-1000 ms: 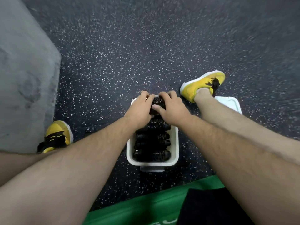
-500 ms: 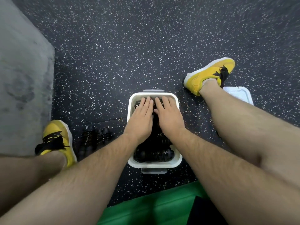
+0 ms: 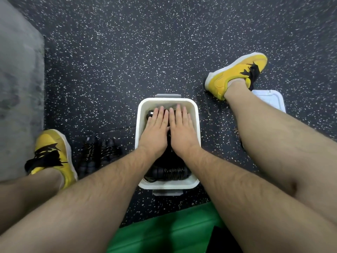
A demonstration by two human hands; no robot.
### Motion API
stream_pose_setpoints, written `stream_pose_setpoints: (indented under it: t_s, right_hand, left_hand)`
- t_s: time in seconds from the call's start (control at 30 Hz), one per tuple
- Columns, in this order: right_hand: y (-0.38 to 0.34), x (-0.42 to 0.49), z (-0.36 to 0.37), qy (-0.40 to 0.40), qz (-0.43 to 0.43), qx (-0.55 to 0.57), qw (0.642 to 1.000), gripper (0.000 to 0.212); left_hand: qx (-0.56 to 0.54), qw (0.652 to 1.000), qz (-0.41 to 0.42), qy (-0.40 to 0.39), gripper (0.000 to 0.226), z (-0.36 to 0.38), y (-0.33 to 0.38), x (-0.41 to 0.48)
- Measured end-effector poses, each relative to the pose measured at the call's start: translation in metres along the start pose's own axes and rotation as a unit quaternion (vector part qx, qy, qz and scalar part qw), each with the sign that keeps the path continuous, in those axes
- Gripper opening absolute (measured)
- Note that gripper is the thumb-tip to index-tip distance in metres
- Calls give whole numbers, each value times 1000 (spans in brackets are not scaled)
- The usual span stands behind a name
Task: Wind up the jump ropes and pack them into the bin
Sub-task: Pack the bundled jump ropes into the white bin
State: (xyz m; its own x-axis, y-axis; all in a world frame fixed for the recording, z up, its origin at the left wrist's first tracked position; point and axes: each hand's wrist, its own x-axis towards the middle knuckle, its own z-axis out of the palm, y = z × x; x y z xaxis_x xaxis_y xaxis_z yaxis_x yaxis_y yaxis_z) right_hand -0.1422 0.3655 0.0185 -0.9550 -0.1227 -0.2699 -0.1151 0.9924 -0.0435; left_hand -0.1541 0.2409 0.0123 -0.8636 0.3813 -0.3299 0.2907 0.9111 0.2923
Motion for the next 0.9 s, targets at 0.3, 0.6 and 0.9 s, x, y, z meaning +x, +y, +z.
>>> stream_pose_setpoints:
  t_s: [0.3, 0.6, 0.9]
  right_hand:
    - [-4, -5, -25, -11, -12, -16, 1000, 58]
    - [-56, -12, -68, 116, -185, -46, 975, 51]
    - [-165, -1, -33, -40, -286, -84, 954, 55]
  left_hand:
    - [12, 999, 37, 14, 58, -30, 1, -13]
    - [-30, 989, -42, 139, 57, -47, -50, -74]
    - [80, 973, -219, -2, 66, 0, -119, -109]
